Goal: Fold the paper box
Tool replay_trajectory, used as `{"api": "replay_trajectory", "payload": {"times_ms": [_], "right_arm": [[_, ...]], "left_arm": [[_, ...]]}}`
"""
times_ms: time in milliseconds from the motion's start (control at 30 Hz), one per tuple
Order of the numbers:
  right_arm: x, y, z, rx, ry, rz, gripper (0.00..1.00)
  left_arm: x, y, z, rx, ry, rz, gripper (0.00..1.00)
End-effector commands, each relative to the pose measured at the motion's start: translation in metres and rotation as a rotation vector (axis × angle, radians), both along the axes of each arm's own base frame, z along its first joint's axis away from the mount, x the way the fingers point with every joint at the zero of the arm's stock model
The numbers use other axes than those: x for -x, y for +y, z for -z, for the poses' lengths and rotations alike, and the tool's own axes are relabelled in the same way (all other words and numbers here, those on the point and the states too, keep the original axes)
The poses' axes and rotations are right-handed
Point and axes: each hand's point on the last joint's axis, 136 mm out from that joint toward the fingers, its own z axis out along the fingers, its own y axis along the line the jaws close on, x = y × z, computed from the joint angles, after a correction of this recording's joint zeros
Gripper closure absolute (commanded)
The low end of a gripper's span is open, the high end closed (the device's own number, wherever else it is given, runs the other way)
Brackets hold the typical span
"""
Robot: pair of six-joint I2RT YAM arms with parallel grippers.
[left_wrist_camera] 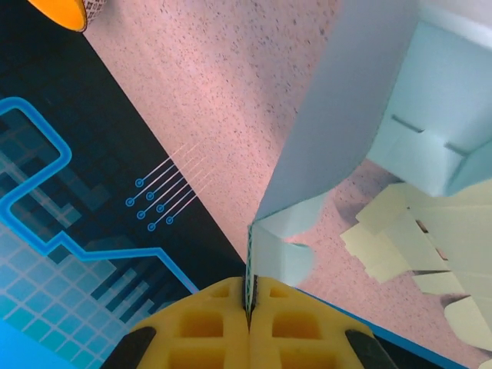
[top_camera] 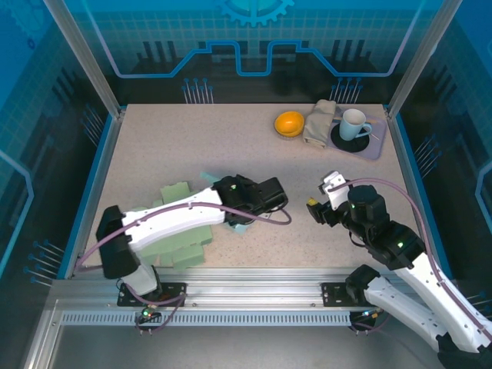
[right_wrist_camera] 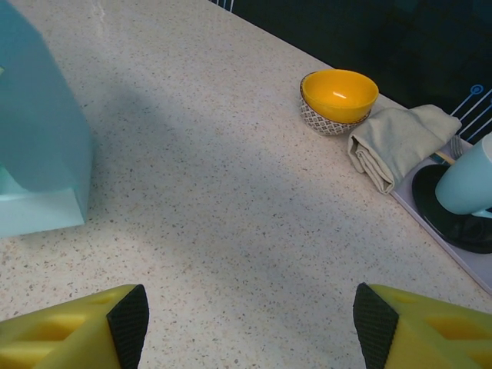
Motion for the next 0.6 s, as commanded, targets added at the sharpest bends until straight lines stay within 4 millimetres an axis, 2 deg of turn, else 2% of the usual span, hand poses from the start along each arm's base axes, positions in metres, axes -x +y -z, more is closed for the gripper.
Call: {"api": "replay_trajectory", "payload": {"times_ms": [0,167,300,433,567], "right_arm": [[-0.001,-0.004,-0.002,-0.031,-0.016,0.025,0.26],[-0.002,-0.016,-0.005,-0.035,-0.039,0.081,0.24],[-0.001,-0.025,-0.005,-0.038,-0.052,0.127,0.22],[-0.002,-0.034,-0.007,-0.029,-0.067,0.173,0.21],[-0.003,-0.035,-0.006,-0.029,-0.063,0.183,0.21]], "left_arm": [[-0.013,-0.019,-0.009,0.024,-0.029,-0.036,0.97],[-0.033,-0.045,-0.005,0.093,-0.028,-0.086,0.81],[-0.040,-0.052,-0.012,0.225,0.004,-0.150,0.64],[-0.035,-0.057,-0.021,0.388,0.048,-0.212,0.59],[-0.044,-0.051,-0.048,0.620,-0.003,-0.338,0.55]]}}
